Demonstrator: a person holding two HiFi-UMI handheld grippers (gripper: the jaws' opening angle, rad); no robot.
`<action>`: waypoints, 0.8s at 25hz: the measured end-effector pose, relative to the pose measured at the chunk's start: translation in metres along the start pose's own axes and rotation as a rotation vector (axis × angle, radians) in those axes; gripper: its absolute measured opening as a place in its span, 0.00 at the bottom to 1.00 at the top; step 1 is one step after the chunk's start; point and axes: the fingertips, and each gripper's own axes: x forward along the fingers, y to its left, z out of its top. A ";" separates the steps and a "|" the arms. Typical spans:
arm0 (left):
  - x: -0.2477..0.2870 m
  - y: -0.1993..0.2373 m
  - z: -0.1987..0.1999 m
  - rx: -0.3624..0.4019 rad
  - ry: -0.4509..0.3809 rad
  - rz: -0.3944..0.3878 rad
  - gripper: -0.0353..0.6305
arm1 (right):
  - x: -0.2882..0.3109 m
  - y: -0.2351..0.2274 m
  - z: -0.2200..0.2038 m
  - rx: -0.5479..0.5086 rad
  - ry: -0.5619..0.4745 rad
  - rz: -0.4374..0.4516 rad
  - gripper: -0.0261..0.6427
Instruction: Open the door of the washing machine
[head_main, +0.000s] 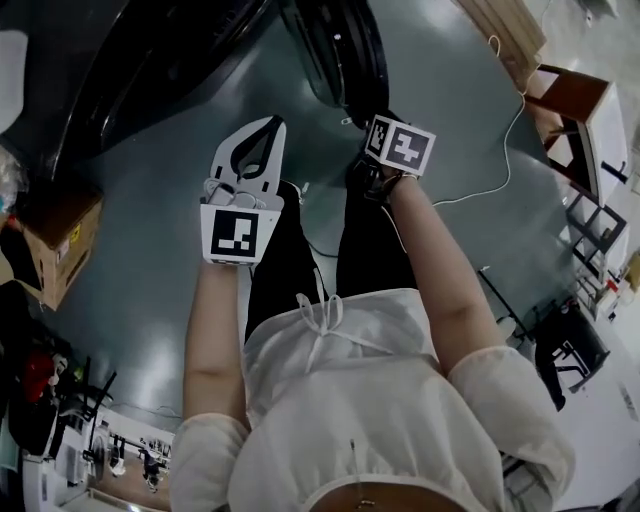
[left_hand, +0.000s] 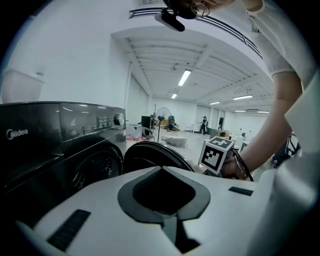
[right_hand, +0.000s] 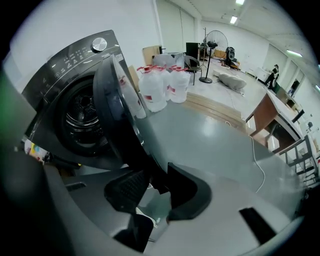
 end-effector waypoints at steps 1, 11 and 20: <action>0.009 -0.008 0.001 0.003 0.002 -0.001 0.09 | 0.001 -0.009 0.004 -0.012 -0.003 0.010 0.20; 0.079 -0.064 0.016 -0.010 0.027 -0.008 0.09 | 0.004 -0.068 0.041 -0.118 -0.014 0.069 0.21; 0.132 -0.090 0.027 -0.035 0.037 0.021 0.09 | 0.013 -0.118 0.083 -0.203 -0.043 0.105 0.22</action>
